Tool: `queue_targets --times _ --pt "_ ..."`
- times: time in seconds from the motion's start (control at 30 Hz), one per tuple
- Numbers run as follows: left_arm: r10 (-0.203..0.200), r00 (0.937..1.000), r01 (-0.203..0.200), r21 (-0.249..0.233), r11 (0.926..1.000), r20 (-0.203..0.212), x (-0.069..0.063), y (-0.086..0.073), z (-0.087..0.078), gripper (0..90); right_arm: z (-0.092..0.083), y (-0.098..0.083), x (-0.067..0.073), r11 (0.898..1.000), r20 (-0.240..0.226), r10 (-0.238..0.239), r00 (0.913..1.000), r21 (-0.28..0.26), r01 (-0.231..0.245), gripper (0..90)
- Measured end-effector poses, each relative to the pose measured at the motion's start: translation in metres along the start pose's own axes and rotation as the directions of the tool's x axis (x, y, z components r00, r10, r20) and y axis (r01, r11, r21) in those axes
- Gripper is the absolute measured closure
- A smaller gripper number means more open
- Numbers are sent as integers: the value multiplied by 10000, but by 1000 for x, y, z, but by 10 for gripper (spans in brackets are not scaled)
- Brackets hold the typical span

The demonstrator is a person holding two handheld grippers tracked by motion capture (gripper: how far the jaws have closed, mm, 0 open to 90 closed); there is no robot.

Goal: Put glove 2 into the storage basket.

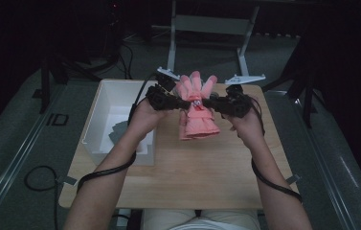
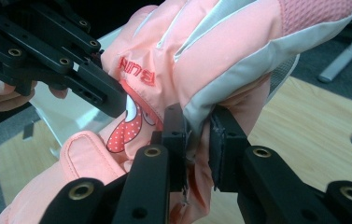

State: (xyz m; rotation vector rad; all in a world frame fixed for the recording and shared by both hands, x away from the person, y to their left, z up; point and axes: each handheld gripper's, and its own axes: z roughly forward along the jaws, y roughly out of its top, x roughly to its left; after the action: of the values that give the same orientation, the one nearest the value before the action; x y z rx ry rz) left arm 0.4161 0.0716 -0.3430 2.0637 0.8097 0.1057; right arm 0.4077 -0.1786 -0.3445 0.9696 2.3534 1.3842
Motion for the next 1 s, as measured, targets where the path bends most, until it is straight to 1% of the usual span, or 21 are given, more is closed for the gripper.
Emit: queue_targets --times 0.17,0.4,0.6,0.7,0.73,0.77,0.83,0.93,1.0 --pt "-125 9996 125 19 9999 -263 9 -2 -25 802 14 17 13 9999 -270 -169 9995 -29 169 781" --pt "-227 9977 230 44 9997 -634 27 -9 -57 802 39 38 33 9997 -585 -214 9981 -82 210 781" --pt "-348 9941 383 326 9987 -1030 45 -16 -89 802 65 56 53 9998 -904 -148 9958 -125 137 781" --pt "-434 9914 490 429 9979 -1235 53 -22 -105 801 79 64 64 9998 -1091 -133 9939 -162 116 781" --pt "-433 9893 504 484 9976 -1390 57 -25 -112 802 84 66 68 9998 -1142 -163 9933 -142 148 780" --pt "-464 9890 538 488 9974 -1405 59 -27 -114 801 92 69 74 9998 -1202 -168 9926 -130 153 780" --pt "-650 9863 744 568 9956 -1515 65 -32 -120 801 100 71 78 9999 -1286 -112 9916 -90 101 780" --pt "-811 9831 959 842 9918 -1644 78 -41 -126 801 118 72 85 10000 -1450 67 9894 40 -62 781" --pt "-959 9807 1138 985 9886 -1704 87 -48 -127 801 131 71 90 9997 -1439 113 9895 229 -81 781"
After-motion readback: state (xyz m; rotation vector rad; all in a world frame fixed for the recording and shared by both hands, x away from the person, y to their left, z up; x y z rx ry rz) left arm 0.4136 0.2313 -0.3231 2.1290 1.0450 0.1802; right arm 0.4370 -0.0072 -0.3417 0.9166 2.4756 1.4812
